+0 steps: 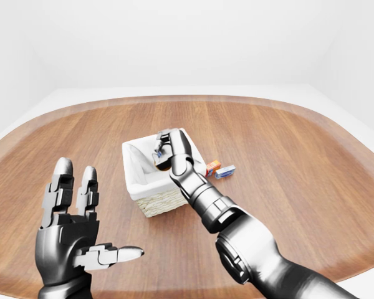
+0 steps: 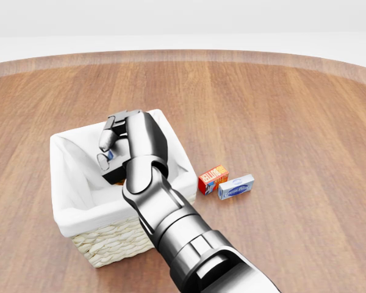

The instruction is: Pick up the alphabet soup and put it in the basket.

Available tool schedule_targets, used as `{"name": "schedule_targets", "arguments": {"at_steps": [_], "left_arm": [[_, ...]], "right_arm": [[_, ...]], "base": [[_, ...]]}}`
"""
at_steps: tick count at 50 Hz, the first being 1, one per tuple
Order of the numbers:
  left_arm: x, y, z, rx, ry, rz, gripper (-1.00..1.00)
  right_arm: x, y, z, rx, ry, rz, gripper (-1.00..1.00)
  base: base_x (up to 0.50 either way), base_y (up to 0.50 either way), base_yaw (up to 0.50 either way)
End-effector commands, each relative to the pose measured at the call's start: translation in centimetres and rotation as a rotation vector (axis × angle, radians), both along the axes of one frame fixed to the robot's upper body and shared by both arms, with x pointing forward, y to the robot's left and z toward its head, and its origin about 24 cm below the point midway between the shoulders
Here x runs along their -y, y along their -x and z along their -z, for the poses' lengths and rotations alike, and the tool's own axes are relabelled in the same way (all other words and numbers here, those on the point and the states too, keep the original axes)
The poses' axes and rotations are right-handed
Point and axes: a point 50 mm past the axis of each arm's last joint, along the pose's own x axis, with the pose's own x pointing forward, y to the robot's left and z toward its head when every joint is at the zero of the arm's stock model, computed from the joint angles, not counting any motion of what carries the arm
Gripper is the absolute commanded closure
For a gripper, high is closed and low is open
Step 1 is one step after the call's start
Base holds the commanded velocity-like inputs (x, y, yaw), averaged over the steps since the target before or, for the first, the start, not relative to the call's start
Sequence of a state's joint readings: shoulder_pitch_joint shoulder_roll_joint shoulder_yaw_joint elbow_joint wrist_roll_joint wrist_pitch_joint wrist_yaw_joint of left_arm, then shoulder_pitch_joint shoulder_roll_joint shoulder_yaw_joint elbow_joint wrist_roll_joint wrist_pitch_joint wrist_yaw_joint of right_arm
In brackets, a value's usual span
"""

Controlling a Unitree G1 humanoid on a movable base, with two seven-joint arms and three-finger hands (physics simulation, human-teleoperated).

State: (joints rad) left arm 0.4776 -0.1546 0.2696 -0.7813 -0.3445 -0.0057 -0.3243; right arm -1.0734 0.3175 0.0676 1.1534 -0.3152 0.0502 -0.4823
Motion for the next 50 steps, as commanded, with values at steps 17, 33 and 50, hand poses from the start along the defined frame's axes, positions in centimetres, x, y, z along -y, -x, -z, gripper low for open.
{"name": "schedule_targets", "arguments": {"at_steps": [17, 33, 50], "left_arm": [[0.09, 0.15, 0.06, 0.002, 0.000, 0.006, -1.00], [0.08, -0.14, 0.17, -0.002, 0.001, 0.006, -1.00], [0.00, -0.04, 0.05, 0.000, 0.003, 0.007, -1.00]], "right_arm": [[-0.64, 0.27, -0.43, 0.034, 0.022, 0.013, 1.00], [-0.94, 0.41, -0.50, 0.031, 0.045, 0.003, -1.00], [-1.07, 0.50, -0.64, 0.044, 0.043, 0.005, -1.00]], "base": [[0.00, 0.00, 0.00], [0.00, 0.00, 0.00], [0.00, 0.00, 0.00]]}}
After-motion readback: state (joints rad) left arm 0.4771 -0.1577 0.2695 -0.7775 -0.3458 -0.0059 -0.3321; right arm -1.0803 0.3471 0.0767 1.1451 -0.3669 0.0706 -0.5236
